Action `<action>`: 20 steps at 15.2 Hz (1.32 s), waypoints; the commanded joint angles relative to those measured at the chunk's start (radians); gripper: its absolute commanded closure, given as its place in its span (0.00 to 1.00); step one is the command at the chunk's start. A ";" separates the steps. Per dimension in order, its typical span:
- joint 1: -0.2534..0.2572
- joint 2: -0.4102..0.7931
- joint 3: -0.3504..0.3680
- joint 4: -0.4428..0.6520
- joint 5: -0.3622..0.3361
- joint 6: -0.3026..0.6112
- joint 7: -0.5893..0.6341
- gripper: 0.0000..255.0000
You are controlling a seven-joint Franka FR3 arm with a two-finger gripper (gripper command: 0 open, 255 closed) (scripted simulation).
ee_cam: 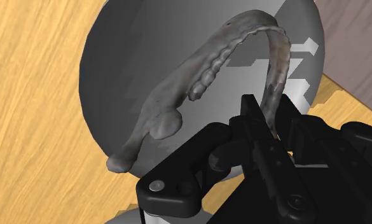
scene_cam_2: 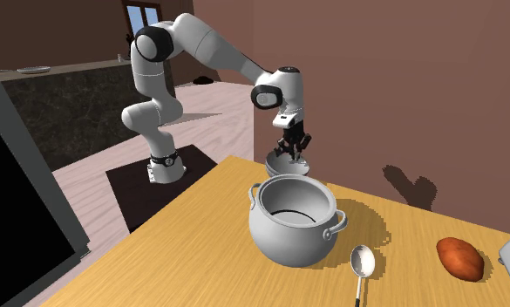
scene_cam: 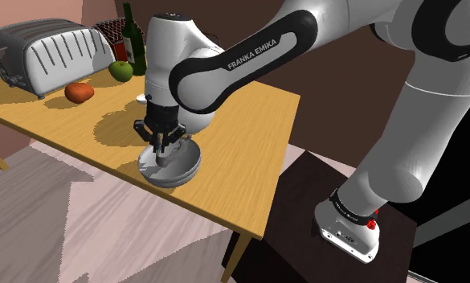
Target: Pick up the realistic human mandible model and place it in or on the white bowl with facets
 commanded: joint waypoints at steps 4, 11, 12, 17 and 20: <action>0.000 0.000 0.000 0.000 0.000 0.001 0.000 0.00; -0.016 -0.048 0.010 0.013 0.034 -0.054 -0.023 0.00; -0.024 -0.070 0.014 0.021 0.049 -0.083 -0.033 0.00; -0.028 -0.088 0.016 0.029 0.061 -0.105 -0.041 0.00; -0.028 -0.088 0.016 0.029 0.061 -0.105 -0.041 0.00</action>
